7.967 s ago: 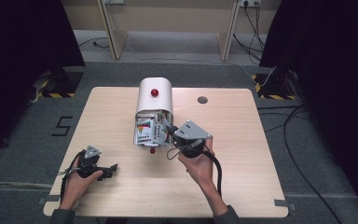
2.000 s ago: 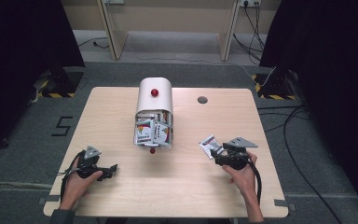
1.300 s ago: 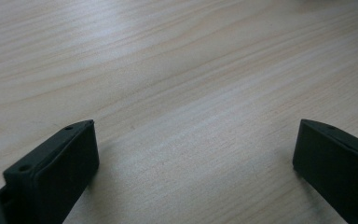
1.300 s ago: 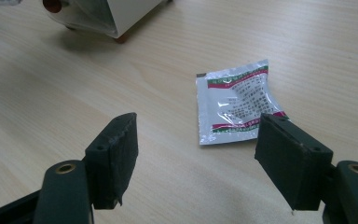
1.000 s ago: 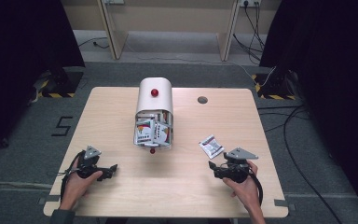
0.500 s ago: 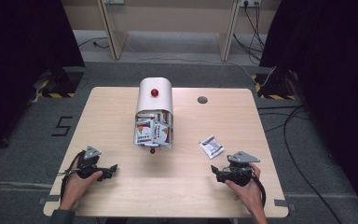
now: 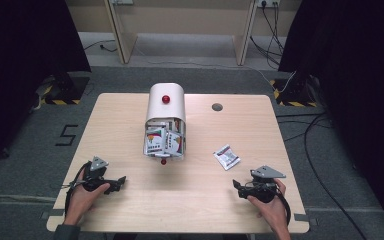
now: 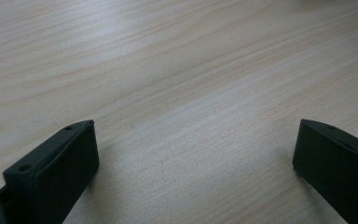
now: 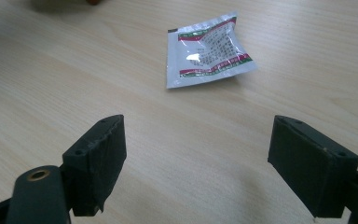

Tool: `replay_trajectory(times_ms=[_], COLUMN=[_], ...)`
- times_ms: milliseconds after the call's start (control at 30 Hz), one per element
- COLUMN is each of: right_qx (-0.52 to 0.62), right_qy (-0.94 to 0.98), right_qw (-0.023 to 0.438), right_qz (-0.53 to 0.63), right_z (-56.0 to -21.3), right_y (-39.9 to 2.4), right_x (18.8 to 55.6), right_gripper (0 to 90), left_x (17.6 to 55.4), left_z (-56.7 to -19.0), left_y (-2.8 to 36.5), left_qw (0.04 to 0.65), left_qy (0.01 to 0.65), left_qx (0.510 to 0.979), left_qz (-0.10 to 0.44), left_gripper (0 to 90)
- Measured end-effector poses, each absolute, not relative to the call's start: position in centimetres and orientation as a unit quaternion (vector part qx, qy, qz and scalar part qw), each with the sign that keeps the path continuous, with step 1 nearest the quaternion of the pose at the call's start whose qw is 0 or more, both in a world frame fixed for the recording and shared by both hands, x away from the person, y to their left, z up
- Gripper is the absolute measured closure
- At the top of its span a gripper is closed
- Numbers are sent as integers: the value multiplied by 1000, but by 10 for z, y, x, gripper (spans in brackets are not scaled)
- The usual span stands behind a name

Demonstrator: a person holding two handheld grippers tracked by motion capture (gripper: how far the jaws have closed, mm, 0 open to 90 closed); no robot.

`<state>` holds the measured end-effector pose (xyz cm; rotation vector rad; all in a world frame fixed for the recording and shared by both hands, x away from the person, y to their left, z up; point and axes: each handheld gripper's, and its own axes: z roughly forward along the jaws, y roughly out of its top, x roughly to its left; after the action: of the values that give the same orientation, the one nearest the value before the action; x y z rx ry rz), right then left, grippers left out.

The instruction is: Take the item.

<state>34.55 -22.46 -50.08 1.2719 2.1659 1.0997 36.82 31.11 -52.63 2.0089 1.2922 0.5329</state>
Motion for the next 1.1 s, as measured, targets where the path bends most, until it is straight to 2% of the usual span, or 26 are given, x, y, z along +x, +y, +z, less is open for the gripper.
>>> replay_trajectory(times_ms=[300,1100], right_qx=[455,480], right_qy=[776,781], right_qw=[206,206], right_qz=[384,341], right_z=[-505,-516], right_y=[-231,-250], right_x=[340,314], right_gripper=[167,160], left_x=[368,368], left_z=[-526,-526], left_y=[311,311], left_qw=[341,341], left_qy=[497,497], left_qx=[772,771], left_qz=[205,205], left_gripper=[0,0])
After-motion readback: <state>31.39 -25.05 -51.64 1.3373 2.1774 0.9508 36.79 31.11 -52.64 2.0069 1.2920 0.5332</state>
